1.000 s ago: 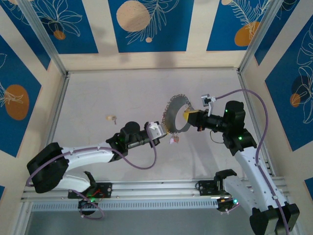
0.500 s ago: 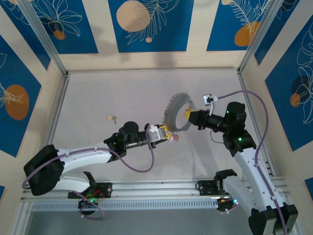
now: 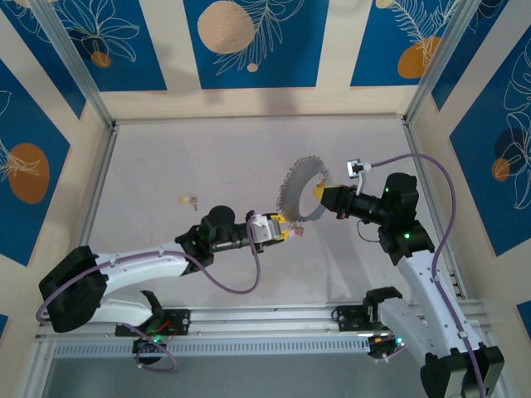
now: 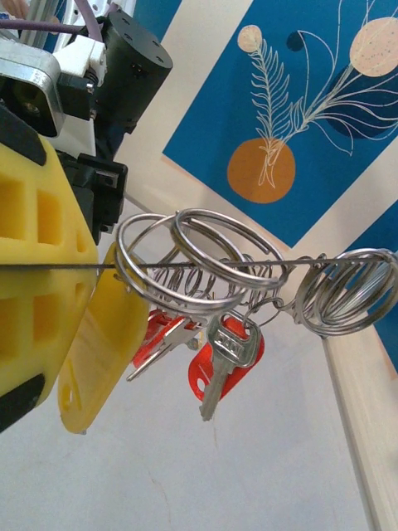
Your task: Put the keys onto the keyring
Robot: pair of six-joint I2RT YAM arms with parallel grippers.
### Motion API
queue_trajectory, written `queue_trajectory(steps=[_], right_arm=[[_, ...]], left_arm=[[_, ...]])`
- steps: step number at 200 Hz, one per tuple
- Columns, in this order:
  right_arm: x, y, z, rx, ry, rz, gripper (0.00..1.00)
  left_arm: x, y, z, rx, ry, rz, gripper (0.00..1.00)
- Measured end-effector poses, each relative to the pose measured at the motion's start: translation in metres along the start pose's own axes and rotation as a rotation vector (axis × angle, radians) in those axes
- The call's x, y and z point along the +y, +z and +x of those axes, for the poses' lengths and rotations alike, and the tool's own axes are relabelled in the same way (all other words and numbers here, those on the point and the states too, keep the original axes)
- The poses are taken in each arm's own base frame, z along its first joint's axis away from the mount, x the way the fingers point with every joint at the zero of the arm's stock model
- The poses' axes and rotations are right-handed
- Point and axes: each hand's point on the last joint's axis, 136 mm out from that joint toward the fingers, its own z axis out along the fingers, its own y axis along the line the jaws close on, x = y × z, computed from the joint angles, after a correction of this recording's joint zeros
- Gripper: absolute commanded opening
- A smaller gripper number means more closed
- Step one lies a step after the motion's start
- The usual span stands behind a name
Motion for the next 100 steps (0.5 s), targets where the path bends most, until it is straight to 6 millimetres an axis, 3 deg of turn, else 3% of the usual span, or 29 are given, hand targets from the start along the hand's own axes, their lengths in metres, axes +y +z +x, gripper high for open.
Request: queue_trajectory(steps=[100], right_arm=[[-0.0028,0.0020,-0.0004,0.003,0.019,0.002,0.00]], left_arm=[[0.0013,0.0012,0.0011,0.003,-0.004,-0.007,0.29]])
